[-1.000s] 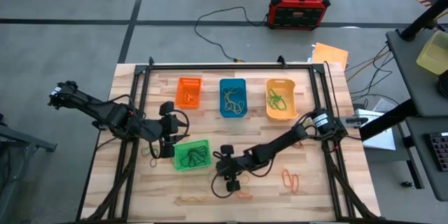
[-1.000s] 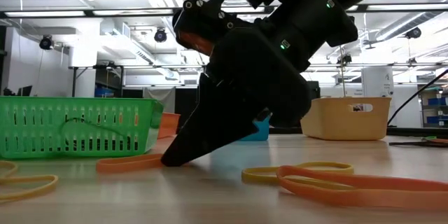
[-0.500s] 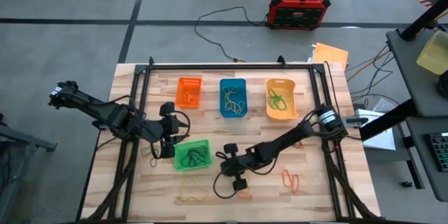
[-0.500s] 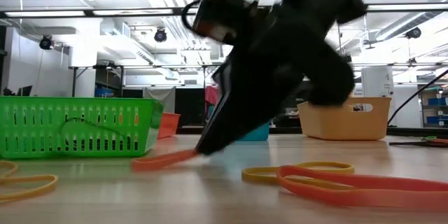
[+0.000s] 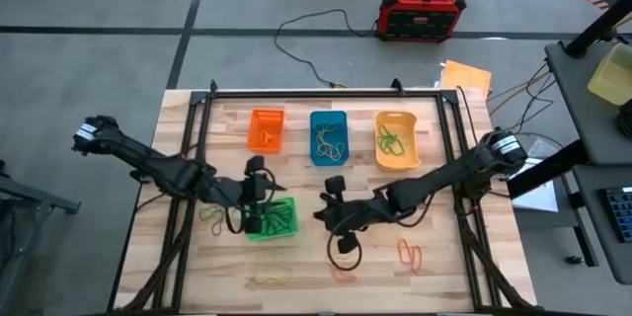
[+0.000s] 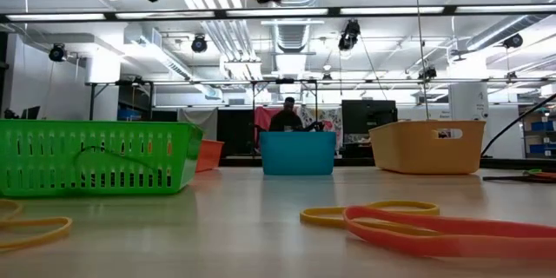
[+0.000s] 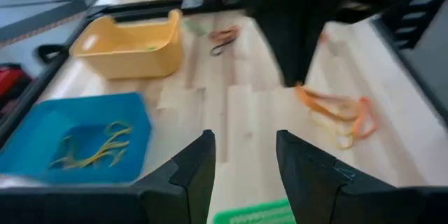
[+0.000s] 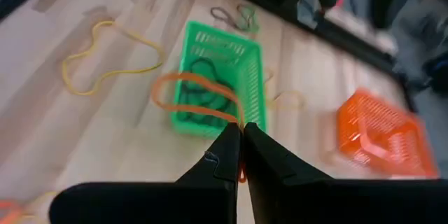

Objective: Sort rubber bands into baskets
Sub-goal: Put the orange rubberband into the orange bin

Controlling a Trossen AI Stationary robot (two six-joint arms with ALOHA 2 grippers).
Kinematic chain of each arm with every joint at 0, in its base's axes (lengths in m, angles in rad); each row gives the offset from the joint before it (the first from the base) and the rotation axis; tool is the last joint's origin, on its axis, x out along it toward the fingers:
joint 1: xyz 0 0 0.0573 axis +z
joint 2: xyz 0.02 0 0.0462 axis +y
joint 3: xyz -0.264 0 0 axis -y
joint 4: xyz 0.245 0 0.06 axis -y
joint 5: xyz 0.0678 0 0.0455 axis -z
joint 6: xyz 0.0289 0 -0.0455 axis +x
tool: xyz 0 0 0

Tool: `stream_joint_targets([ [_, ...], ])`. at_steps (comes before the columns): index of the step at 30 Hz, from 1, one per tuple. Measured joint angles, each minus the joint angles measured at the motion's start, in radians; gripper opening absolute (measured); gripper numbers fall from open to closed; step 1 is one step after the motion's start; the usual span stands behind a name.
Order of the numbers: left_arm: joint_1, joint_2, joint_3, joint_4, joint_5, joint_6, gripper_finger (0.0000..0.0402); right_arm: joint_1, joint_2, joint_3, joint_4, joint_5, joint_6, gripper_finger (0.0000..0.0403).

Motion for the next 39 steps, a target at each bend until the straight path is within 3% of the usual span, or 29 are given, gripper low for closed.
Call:
stream_joint_targets([
  [5,0.001,0.025,-0.043,0.161,0.025,0.01,0.0144,-0.017,-0.002,0.0,0.102,0.011,-0.167,0.0009],
  [12,0.004,0.047,-0.048,0.175,0.09,-0.034,0.018,-0.03,0.0,0.0,0.134,0.127,-0.298,0.0009],
  [17,0.02,0.09,-0.048,0.188,-0.003,-0.091,0.0202,-0.039,0.0,0.0,0.146,0.141,-0.343,0.0009],
  [21,0.022,0.134,-0.048,0.229,-0.007,-0.09,0.0215,-0.044,0.0,0.0,0.157,0.142,-0.368,0.0009],
  [26,0.023,0.173,-0.048,0.308,0.094,-0.058,0.0224,-0.044,0.0,0.0,0.17,0.143,-0.404,0.0009],
  [34,0.026,0.19,-0.048,0.333,0.102,-0.042,0.0215,-0.044,0.0,0.001,0.183,0.142,-0.41,0.0009],
  [39,0.026,0.19,-0.048,0.325,0.097,-0.024,0.0145,-0.044,0.0,0.001,0.183,0.142,-0.41,0.0009],
])
